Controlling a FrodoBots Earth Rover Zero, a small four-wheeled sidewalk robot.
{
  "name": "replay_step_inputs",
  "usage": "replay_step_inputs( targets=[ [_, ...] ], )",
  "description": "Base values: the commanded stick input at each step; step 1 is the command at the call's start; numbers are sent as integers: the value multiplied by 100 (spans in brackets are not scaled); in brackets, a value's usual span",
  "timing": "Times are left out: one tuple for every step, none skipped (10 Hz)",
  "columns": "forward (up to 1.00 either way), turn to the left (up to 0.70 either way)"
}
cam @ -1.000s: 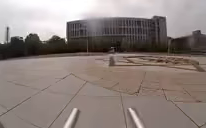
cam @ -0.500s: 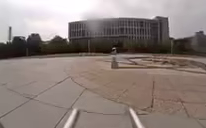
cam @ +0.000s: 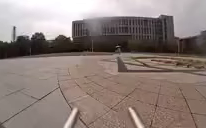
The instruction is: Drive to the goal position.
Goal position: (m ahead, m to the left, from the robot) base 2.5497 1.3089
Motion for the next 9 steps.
replay_step_inputs(
  targets=[
    [70, 0],
    [70, 0],
    [70, 0],
    [70, 0],
    [70, 0],
    [57, 0],
    [13, 0],
    [0, 0],
    [0, 0]
  ],
)
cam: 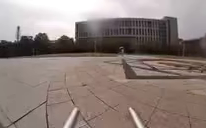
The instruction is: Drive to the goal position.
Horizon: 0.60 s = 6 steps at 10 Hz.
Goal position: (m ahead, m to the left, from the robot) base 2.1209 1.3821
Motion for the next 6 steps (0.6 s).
replay_step_inputs(
  targets=[
    [14, 0],
    [29, 0],
    [44, 0],
    [59, 0],
    [70, 0],
    [70, 0]
  ],
)
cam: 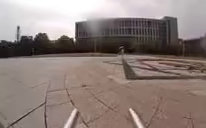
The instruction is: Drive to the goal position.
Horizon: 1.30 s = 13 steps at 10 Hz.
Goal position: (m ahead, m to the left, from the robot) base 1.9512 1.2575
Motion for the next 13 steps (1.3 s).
replay_step_inputs(
  targets=[
    [70, 0],
    [70, 0],
    [70, 0],
    [70, 0],
    [70, 0],
    [70, 0],
    [70, 0],
    [70, 0],
    [70, 0],
    [70, 0],
    [70, 0],
    [70, 0],
    [70, 0]
  ],
)
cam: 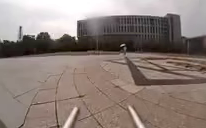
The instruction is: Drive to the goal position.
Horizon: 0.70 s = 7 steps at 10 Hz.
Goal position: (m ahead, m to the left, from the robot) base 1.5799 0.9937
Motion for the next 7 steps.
replay_step_inputs(
  targets=[
    [69, 0],
    [61, 0],
    [0, 0],
    [0, 0],
    [0, 0],
    [0, 0],
    [0, 0]
  ],
)
